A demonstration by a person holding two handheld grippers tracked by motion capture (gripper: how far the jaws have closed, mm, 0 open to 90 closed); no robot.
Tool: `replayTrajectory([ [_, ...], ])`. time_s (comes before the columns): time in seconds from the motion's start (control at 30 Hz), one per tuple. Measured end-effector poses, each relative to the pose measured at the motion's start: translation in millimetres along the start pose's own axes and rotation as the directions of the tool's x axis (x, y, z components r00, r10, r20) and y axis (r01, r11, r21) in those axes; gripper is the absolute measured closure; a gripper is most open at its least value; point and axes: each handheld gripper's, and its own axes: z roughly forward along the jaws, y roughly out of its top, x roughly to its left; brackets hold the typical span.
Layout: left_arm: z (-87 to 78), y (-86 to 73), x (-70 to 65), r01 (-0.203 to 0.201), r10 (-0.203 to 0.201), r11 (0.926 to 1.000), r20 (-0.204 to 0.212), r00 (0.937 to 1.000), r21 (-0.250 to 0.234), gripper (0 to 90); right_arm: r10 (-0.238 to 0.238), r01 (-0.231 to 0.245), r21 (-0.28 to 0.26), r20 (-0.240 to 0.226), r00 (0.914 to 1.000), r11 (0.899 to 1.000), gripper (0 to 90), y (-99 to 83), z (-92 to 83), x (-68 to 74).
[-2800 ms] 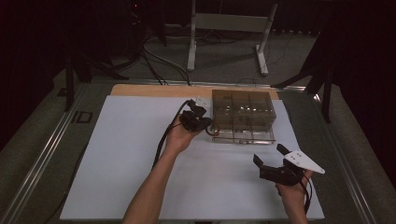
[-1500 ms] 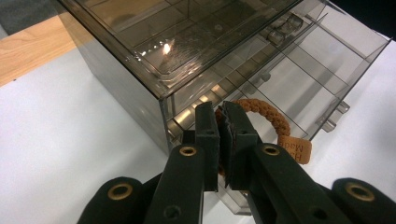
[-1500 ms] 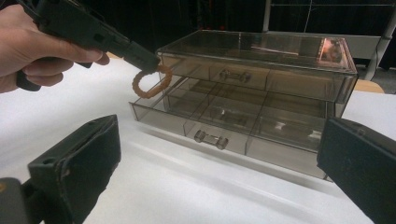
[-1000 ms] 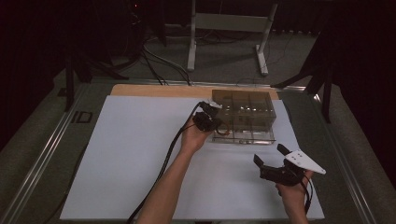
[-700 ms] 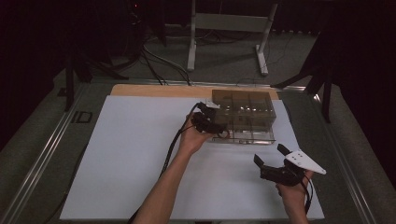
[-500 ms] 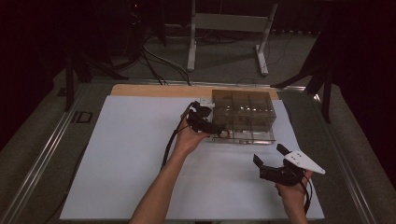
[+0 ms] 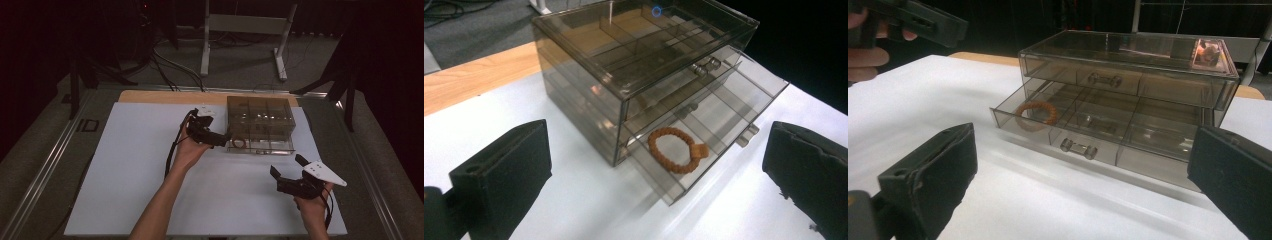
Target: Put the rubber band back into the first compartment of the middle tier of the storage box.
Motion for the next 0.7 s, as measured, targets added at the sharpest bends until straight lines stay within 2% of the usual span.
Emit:
replayTrajectory([
  [0.7,-54.2,-36.0,21.1,-0.015,0.013,0.9977,-0.034,0.9993,-0.066,0.9,0.004,-0.004,0.006,-0.001,1.0,1.0,0.0,-0.8,2.5,1.3],
])
